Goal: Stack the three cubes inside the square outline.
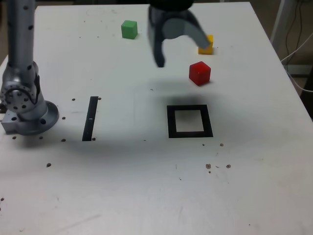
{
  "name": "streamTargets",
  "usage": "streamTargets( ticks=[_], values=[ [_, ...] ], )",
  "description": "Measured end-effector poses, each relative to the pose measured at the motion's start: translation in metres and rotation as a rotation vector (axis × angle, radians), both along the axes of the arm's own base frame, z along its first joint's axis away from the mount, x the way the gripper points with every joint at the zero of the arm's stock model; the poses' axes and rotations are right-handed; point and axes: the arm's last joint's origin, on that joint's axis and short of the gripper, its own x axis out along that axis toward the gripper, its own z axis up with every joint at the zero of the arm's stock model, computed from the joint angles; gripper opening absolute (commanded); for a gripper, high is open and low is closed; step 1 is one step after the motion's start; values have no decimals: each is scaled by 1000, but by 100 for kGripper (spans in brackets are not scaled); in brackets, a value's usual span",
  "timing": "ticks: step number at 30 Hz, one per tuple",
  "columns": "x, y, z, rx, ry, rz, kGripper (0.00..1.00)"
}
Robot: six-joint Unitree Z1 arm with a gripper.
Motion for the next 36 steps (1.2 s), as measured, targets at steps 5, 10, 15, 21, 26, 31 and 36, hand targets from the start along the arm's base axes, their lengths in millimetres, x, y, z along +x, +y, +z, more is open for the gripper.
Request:
streamTargets(
  ticks=[5, 10, 15, 21, 26, 31, 36],
  values=[
    [34, 24, -2, 16, -45, 42, 99],
    [49, 51, 0, 41, -64, 104, 99],
    [58, 65, -20, 32, 0, 156, 98],
    [62, 65, -29, 24, 51, 223, 98],
    [69, 61, -43, 5, 80, 248, 97],
    [74, 66, -61, -13, 115, 269, 96],
    [75, 69, -65, -20, 114, 277, 93]
  ],
)
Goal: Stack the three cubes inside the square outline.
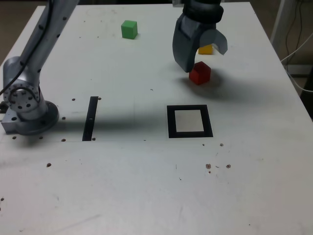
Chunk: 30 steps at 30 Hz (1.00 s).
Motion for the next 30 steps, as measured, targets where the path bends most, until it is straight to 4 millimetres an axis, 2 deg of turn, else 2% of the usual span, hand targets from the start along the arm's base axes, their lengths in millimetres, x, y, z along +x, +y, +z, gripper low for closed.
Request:
streamTargets(
  ticks=[7, 13, 19, 30],
  values=[
    [5, 9, -22, -40, 3, 22, 85],
    [6, 9, -26, -52, -1, 18, 80],
    [8, 9, -26, -46, -14, 11, 68],
    [13, 4, -32, -36, -46, -1, 54]
  ],
)
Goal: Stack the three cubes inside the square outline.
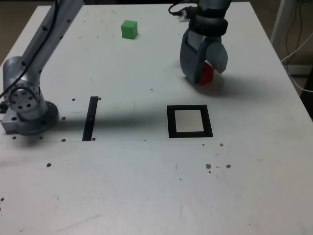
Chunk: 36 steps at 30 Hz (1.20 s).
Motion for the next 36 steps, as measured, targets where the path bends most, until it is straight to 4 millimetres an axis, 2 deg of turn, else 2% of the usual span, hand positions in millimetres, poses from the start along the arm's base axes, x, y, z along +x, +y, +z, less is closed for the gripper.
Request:
streamTargets(
  ticks=[7, 15, 21, 26, 29, 36],
  values=[
    [0, 0, -1, -2, 2, 3, 45],
    [-5, -3, 3, 0, -6, 3, 17],
    [-14, -14, 28, 39, -44, -21, 15],
    [-33, -38, 64, 78, -96, -80, 15],
    [-48, -60, 77, 79, -107, -134, 15],
    [-68, -112, 70, 38, -88, -285, 15]
  ],
)
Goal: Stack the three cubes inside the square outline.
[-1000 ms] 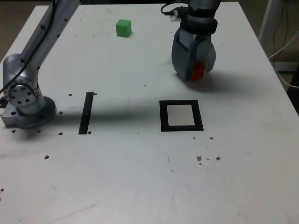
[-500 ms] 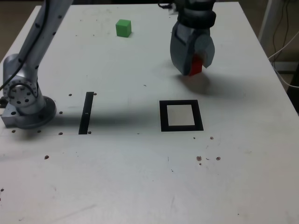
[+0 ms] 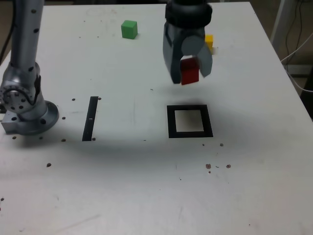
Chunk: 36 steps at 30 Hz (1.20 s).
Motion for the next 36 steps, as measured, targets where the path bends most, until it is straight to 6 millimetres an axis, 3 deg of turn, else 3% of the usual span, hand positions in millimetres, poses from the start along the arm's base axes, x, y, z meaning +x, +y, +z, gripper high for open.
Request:
streamTargets(
  ticks=[4, 10, 22, 36],
  values=[
    [-4, -27, -7, -11, 18, -89, 15],
    [-4, -50, -17, -13, 48, -164, 16],
    [11, -54, -44, -52, 100, -165, 16],
    [19, -55, -57, -52, 110, -171, 21]
  ],
)
